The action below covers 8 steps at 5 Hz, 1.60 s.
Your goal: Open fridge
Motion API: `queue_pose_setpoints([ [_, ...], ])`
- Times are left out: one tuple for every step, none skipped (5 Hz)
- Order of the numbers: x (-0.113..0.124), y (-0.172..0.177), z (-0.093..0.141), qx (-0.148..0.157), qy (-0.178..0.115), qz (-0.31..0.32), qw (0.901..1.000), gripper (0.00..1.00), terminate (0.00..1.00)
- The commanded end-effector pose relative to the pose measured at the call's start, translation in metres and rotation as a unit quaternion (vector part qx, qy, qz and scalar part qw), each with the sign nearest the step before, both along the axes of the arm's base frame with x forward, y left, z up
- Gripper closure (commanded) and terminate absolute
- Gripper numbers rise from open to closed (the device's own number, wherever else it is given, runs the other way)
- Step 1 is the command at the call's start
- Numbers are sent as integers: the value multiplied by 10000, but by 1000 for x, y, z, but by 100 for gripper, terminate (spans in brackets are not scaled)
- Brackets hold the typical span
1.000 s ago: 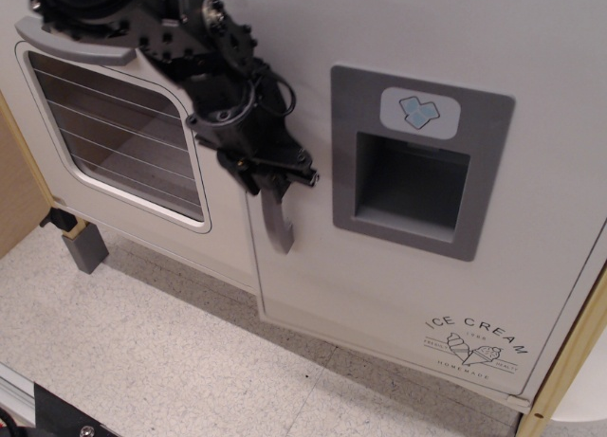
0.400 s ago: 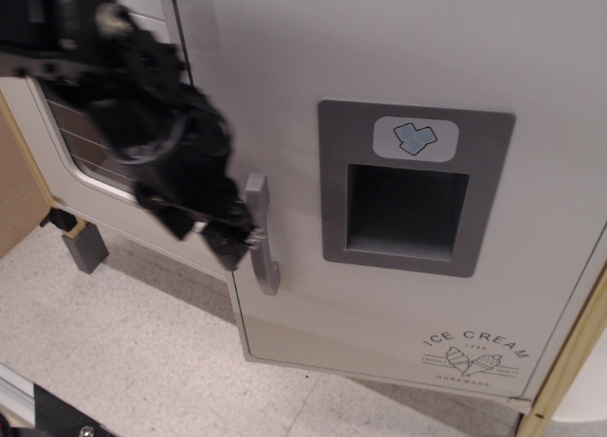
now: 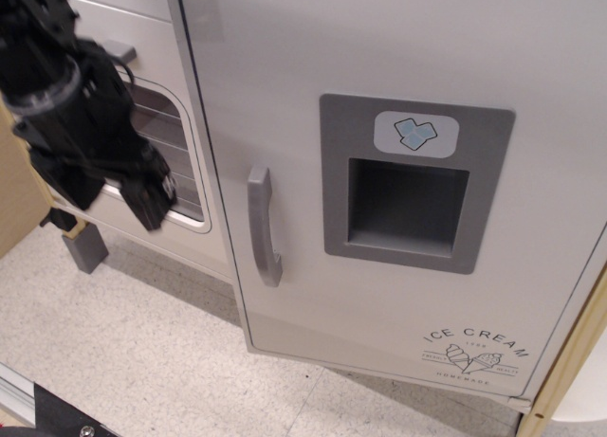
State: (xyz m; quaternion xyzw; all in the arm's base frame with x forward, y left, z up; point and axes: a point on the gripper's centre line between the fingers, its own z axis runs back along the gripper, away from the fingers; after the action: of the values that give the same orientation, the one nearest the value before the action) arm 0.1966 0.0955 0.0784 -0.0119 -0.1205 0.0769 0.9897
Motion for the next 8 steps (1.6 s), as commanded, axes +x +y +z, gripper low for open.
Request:
queue_pose_setpoints([
  [33, 55, 42, 191, -272, 1854, 9821, 0, 0],
  [45, 59, 48, 186, -314, 2252, 9736, 0, 0],
  [55, 61, 66, 195, -479, 2521, 9663, 0, 0],
  [70, 58, 87, -107, -581, 2706, 9609, 0, 0],
  [84, 53, 95, -47, -697, 2873, 9553, 0, 0],
  [102, 49, 99, -79, -628, 3058, 9500, 0, 0],
  [105, 27, 92, -170, -374, 2729, 9612, 0, 0],
  [97, -3, 86, -179, -19, 2264, 9739, 0, 0],
])
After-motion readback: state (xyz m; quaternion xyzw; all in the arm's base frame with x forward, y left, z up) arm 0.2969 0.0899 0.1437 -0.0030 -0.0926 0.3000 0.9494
